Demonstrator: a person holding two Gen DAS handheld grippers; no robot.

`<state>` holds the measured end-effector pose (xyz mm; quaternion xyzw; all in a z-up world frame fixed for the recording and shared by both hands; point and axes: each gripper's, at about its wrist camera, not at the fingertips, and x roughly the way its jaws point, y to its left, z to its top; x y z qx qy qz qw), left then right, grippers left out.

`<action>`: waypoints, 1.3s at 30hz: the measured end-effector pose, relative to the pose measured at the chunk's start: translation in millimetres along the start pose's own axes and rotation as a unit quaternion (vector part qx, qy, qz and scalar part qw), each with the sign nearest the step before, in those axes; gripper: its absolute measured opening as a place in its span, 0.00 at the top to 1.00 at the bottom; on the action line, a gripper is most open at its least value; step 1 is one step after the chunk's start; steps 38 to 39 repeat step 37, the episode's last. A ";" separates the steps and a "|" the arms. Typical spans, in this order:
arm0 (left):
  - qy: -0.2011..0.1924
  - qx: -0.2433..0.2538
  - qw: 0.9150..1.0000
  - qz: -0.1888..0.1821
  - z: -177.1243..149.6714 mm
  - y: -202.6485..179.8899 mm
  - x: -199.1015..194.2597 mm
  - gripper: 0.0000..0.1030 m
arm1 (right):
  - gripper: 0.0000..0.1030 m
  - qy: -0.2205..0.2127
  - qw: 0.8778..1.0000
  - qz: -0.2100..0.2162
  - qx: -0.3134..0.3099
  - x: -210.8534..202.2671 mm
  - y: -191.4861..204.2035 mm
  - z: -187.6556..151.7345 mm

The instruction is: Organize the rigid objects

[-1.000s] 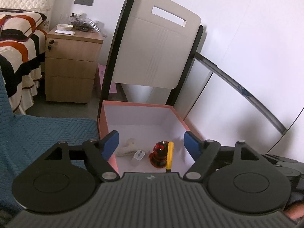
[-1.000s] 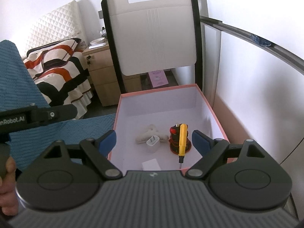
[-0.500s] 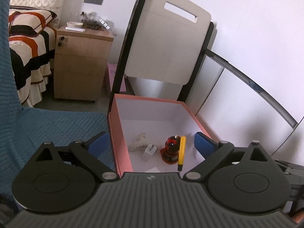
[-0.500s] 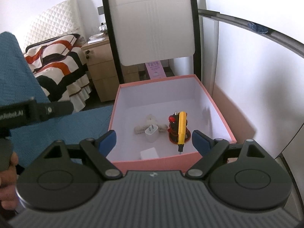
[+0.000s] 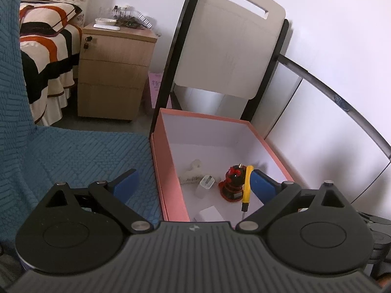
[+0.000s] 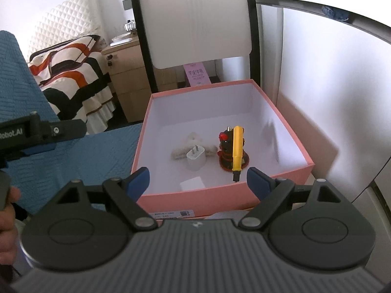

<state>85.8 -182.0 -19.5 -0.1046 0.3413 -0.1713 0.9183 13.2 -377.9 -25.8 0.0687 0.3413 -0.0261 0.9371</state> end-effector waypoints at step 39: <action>0.030 0.004 1.000 0.007 -11.0 -9.4 14.8 0.04 | 0.14 0.015 1.000 -0.006 0.010 7.1 -11.4 -2.8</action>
